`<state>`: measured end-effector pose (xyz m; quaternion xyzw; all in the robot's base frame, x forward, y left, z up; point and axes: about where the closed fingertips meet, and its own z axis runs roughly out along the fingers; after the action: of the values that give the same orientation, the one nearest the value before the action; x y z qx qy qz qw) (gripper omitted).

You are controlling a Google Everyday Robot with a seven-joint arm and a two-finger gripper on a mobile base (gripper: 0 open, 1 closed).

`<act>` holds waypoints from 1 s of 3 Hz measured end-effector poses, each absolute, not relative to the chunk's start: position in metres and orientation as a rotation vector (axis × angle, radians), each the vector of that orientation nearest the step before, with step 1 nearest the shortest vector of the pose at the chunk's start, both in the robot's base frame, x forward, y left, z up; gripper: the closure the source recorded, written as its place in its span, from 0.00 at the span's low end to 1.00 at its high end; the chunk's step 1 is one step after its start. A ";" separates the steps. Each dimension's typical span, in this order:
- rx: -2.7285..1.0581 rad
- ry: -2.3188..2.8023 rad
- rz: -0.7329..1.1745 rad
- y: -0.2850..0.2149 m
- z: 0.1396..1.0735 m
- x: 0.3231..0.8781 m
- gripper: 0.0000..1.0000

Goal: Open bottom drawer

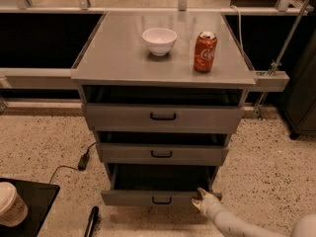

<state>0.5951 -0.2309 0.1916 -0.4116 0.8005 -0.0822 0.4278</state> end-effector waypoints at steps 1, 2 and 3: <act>-1.027 1.998 -0.205 -0.229 0.196 0.592 1.00; -1.023 1.996 -0.203 -0.229 0.197 0.580 1.00; -1.023 1.996 -0.203 -0.229 0.199 0.579 1.00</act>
Offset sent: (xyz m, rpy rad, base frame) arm -0.1948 -0.0155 -0.0017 0.0679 -0.0451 -0.0193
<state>0.5793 -0.2290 0.1992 -0.4099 0.8001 -0.0812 0.4303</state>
